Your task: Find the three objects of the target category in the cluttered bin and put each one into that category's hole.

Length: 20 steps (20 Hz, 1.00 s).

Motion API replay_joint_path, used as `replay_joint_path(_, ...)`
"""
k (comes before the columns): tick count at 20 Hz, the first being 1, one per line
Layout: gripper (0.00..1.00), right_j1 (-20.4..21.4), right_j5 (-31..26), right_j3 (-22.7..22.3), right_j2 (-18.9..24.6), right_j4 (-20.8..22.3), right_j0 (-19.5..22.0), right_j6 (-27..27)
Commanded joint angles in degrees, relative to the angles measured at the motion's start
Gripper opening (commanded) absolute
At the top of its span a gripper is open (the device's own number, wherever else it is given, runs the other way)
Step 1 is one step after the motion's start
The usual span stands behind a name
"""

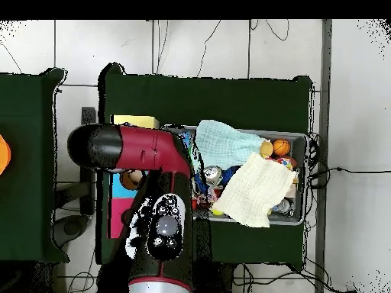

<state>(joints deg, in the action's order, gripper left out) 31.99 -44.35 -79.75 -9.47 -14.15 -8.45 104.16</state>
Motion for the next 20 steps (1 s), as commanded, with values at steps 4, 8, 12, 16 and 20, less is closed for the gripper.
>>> replay_joint_path(4, 0.00, -8.9, 7.3, 1.4, 3.0, -0.2, 2.4, 10.9)
replay_joint_path(8, 0.00, -10.5, 8.0, 2.8, 2.6, -0.6, 1.6, 11.8)
replay_joint_path(12, 0.00, -10.9, 6.5, 4.4, 1.6, -1.2, 0.4, 13.4)
replay_joint_path(16, 0.00, -11.2, 4.9, 5.7, 0.7, -1.8, -0.9, 15.4)
replay_joint_path(20, 0.00, -11.2, 3.8, 6.5, 0.2, -2.3, -1.7, 16.4)
